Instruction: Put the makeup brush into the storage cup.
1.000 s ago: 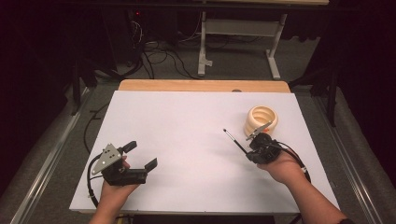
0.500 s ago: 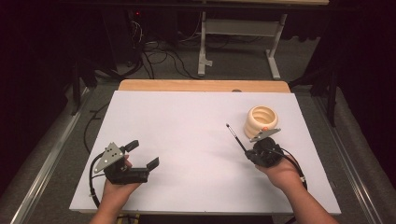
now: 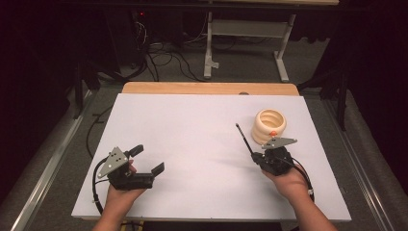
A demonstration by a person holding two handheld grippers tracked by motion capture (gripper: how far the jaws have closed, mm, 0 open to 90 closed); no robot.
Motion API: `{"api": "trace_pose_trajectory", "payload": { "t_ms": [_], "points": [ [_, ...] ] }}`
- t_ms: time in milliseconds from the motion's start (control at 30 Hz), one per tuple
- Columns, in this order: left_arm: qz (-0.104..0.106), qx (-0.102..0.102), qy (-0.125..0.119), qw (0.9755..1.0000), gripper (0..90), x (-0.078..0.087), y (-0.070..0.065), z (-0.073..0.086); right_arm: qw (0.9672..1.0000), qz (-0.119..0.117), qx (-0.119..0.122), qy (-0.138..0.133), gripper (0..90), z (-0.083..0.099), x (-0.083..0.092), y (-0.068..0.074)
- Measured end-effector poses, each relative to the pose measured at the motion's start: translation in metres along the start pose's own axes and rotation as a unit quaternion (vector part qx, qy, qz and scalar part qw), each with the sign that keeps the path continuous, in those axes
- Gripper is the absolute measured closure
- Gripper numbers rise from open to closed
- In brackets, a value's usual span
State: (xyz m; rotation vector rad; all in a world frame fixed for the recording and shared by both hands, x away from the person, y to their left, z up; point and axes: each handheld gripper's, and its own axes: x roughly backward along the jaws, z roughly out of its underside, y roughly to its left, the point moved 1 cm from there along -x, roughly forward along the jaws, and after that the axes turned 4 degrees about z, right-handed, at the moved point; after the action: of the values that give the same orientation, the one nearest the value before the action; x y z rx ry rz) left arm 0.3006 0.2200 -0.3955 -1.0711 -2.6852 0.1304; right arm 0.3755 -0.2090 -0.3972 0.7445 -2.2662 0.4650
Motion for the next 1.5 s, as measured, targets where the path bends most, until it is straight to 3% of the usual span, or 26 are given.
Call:
{"api": "trace_pose_trajectory", "payload": {
  "t_ms": [67,133,367,633,800,1033,1067,1267,1500],
  "points": [
    [-0.001,0.001,0.001,1.0000,0.2,0.000,0.000,0.000,0.9999,-0.003,-0.005,-0.011,86.8,0.002,0.000,0.004],
    [-0.002,0.002,0.002,1.0000,0.2,0.000,0.001,0.001,0.9989,-0.012,-0.027,-0.036,86.8,0.007,-0.004,0.006],
    [-0.003,0.003,0.002,1.0000,0.2,0.001,0.001,0.001,0.9975,-0.008,-0.030,-0.063,86.7,0.015,-0.005,0.010],
    [-0.004,0.007,0.001,1.0000,0.2,0.000,0.000,0.003,0.9940,-0.004,-0.052,-0.096,86.7,0.021,0.001,0.007],
    [-0.008,0.013,0.004,0.9999,0.2,0.000,0.002,0.005,0.9928,-0.001,-0.057,-0.105,86.7,0.022,0.002,0.006],
    [-0.020,0.019,0.008,0.9996,0.2,-0.003,0.004,0.008,0.9914,0.002,-0.044,-0.123,86.7,0.022,0.002,0.009],
    [-0.031,0.011,0.022,0.9992,0.2,-0.007,0.003,0.004,0.9905,-0.001,-0.045,-0.129,86.7,0.021,0.003,0.008],
    [-0.030,-0.016,0.024,0.9991,0.2,-0.026,-0.010,-0.018,0.9886,-0.001,-0.049,-0.143,86.7,0.021,0.007,0.005],
    [-0.016,-0.017,0.025,0.9994,0.2,-0.050,-0.012,-0.024,0.9868,0.000,-0.055,-0.152,86.7,0.020,0.010,0.003]
  ]
}}
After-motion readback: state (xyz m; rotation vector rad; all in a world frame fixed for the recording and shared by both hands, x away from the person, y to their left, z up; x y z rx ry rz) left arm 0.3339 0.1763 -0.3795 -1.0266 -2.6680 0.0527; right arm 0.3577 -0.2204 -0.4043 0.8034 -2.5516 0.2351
